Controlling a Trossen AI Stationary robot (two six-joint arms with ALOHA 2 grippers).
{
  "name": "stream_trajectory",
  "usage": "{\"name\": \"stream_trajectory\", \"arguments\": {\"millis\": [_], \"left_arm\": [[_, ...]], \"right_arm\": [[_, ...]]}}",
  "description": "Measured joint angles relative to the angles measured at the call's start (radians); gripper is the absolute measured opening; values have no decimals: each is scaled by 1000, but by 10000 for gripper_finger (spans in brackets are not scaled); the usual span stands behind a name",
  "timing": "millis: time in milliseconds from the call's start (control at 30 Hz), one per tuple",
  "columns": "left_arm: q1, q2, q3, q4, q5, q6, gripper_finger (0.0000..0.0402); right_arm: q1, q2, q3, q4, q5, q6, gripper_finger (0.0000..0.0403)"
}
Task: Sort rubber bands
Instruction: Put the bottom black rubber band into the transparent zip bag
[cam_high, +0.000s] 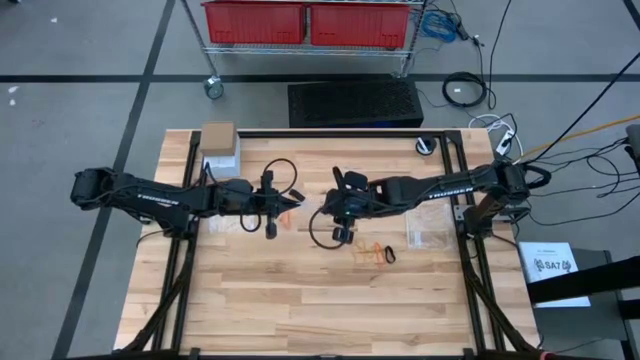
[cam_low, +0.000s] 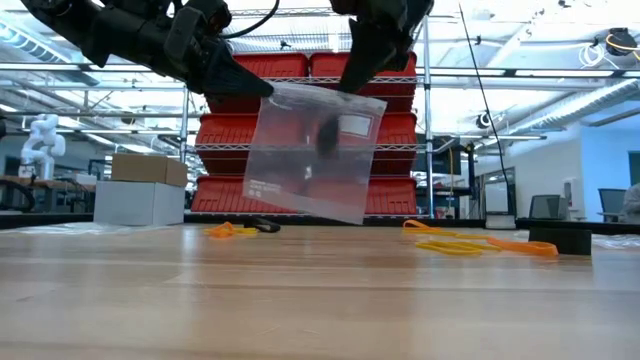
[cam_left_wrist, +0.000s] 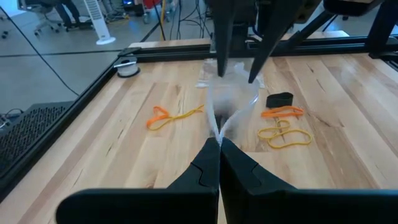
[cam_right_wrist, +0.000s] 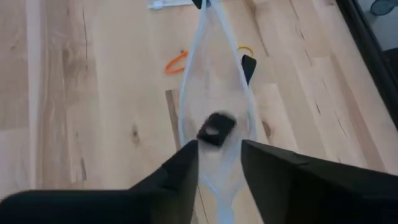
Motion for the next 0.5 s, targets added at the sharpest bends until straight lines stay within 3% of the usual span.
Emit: {"name": "stream_trajectory", "arguments": {"millis": [200, 333, 500], "left_arm": [[0, 0, 0, 0, 0, 0, 2], [0, 0, 0, -1, 0, 0, 2], [1, 0, 0, -10, 0, 1, 2]], "right_arm": [[0, 0, 67, -32, 0, -7, 160], [1, -1, 177, -210, 9, 13, 166], [14, -15, 189, -435, -10, 203, 159]]}}
